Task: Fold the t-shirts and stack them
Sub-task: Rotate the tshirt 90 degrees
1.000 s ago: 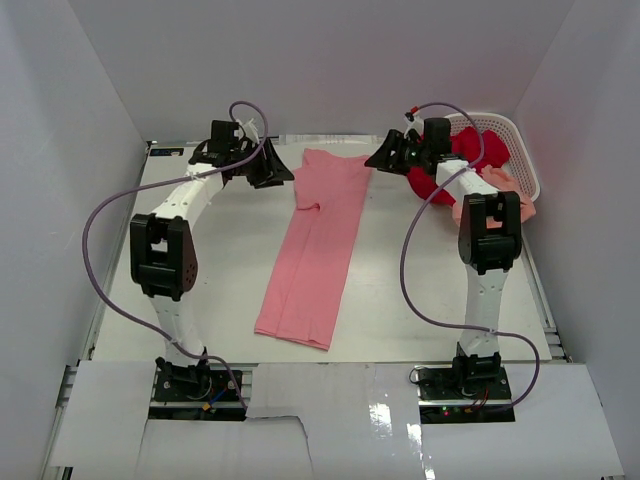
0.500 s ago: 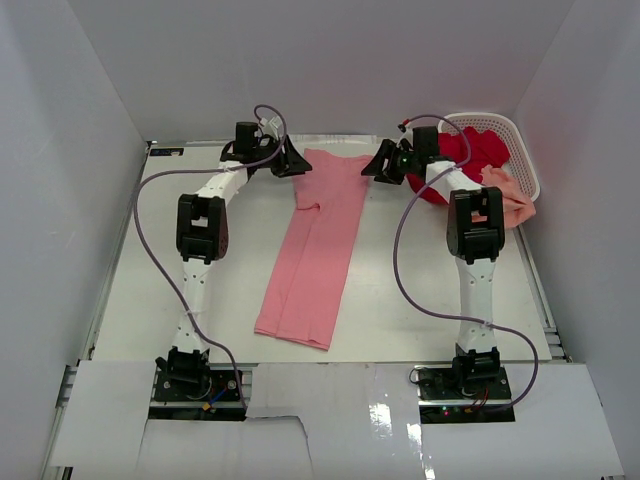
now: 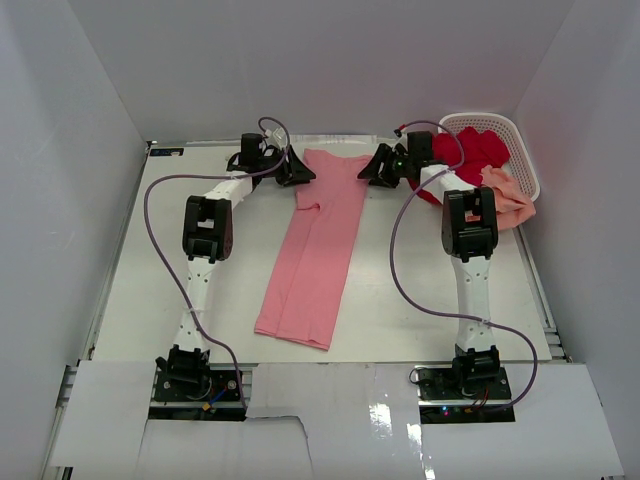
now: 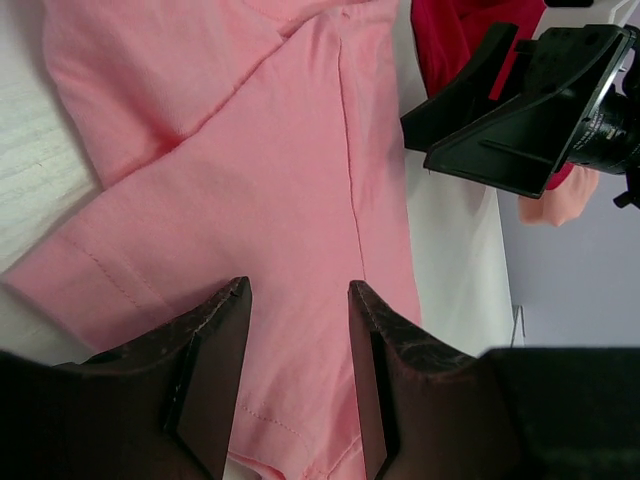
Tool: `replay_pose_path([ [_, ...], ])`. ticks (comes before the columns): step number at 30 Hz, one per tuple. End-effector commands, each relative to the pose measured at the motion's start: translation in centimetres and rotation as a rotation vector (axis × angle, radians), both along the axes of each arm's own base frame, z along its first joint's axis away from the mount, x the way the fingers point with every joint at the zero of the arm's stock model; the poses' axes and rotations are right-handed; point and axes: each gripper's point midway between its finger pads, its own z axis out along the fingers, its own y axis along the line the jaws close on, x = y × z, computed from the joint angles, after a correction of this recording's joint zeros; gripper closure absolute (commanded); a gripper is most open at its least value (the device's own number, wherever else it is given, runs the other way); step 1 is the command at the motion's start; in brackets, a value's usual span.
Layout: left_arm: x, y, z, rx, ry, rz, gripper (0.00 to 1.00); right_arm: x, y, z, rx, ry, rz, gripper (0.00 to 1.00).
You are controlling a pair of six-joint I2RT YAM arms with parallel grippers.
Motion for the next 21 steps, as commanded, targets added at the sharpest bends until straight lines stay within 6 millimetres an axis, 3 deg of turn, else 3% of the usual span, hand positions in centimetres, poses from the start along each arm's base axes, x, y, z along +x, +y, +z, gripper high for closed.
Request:
replay_pose_path([
  [1,0.6,0.2,0.7,0.031,-0.054,0.011,0.46,0.8,0.7,-0.6,0.042,-0.012,0.006,0.38],
  [5,1.4,1.9,-0.2,0.056,-0.032,0.065,0.46,0.7,1.7,-0.3,0.099,-0.034,0.031,0.38],
  [11,2.6,6.6,-1.2,0.060,0.025,0.166,0.46,1.2,3.4,-0.4,0.158,-0.037,0.050,0.39],
  [12,2.7,7.2,-1.5,0.069,0.035,0.183,0.46,1.7,3.8,0.4,0.171,-0.056,0.057,0.39],
  [13,2.9,8.0,-1.5,0.072,0.036,0.197,0.46,1.8,4.0,-0.4,0.178,-0.042,0.061,0.40],
  [21,3.7,12.1,-2.3,0.130,0.058,0.288,0.46,1.8,6.0,0.5,0.237,-0.063,0.099,0.38],
])
